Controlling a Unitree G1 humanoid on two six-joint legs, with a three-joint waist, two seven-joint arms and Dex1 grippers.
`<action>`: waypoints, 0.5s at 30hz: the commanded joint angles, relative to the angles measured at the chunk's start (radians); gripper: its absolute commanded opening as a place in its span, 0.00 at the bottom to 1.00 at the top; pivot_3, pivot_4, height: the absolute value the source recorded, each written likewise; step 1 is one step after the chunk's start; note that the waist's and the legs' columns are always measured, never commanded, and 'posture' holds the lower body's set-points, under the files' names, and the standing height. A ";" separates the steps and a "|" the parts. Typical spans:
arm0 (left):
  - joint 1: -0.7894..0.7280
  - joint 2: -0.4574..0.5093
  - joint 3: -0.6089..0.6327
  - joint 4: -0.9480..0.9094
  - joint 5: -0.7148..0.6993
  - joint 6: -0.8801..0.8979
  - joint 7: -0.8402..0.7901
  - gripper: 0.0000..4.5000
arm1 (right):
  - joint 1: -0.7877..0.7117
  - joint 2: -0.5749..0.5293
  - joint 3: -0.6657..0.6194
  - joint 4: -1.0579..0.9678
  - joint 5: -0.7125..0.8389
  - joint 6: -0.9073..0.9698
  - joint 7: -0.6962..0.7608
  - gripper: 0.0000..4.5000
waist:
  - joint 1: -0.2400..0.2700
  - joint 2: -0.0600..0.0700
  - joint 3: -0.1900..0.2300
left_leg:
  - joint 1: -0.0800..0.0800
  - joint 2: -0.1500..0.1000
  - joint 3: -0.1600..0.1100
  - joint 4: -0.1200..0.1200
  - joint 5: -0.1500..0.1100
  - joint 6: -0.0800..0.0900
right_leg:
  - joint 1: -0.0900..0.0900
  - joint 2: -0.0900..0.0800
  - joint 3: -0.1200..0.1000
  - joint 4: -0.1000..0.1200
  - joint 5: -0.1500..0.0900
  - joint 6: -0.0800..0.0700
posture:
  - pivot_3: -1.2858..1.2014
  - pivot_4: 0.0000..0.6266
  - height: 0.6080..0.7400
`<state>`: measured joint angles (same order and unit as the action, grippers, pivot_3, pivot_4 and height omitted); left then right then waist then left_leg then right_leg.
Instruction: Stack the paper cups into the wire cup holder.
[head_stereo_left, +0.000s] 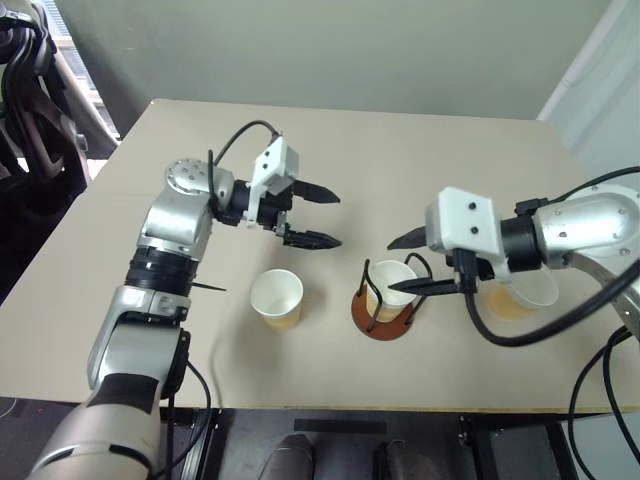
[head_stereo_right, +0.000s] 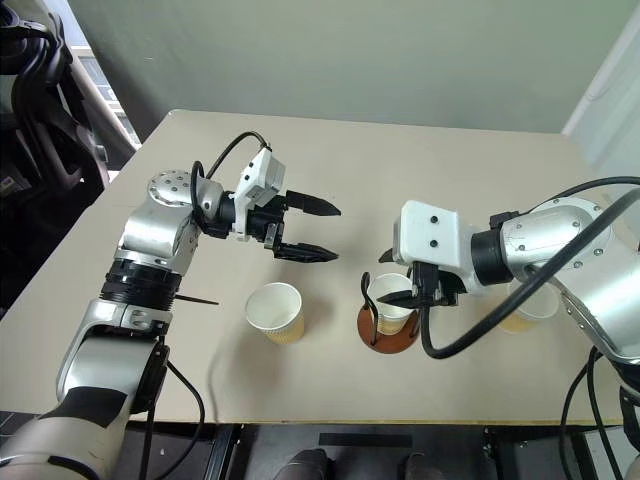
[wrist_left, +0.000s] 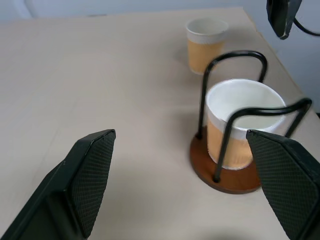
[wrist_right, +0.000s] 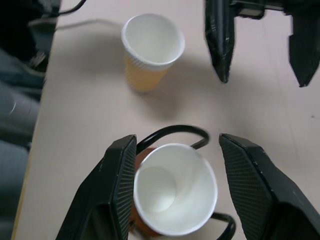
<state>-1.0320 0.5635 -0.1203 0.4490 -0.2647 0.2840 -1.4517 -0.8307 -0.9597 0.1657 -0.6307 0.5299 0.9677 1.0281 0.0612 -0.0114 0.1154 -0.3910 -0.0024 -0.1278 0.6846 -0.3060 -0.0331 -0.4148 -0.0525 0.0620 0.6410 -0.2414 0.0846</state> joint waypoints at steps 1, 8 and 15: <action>-0.062 0.011 0.061 -0.094 -0.032 -0.002 0.057 1.00 | 0.007 0.027 -0.094 0.003 0.057 0.047 -0.051 0.59 | 0.001 0.000 0.000 | 0.000 0.000 0.000 0.000 0.000 0.000 | 0.000 0.000 0.000 0.000 0.000 0.000 | 0.52 0.24 1.00; 0.011 0.131 0.069 -0.368 -0.115 0.125 0.018 1.00 | -0.005 0.138 -0.219 0.028 0.207 0.134 -0.138 0.59 | -0.004 0.000 0.000 | 0.000 0.000 0.000 -0.001 0.000 0.000 | 0.000 0.001 -0.001 -0.002 0.000 0.000 | 0.52 0.24 1.00; 0.116 0.300 0.056 -0.473 -0.160 0.212 -0.088 1.00 | 0.093 0.111 -0.262 0.001 0.259 0.038 -0.074 0.59 | -0.005 0.000 0.000 | 0.000 0.000 -0.001 -0.001 0.001 -0.001 | 0.000 0.001 -0.001 -0.006 0.000 0.000 | 0.52 0.24 1.00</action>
<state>-0.9118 0.8345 -0.0786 0.0364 -0.3996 0.4809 -1.5116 -0.7396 -0.8254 -0.0572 -0.6004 0.7679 1.0408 0.9301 0.0558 -0.0112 0.1152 -0.3908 -0.0026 -0.1289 0.6839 -0.3054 -0.0341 -0.4147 -0.0518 0.0609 0.6346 -0.2416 0.0843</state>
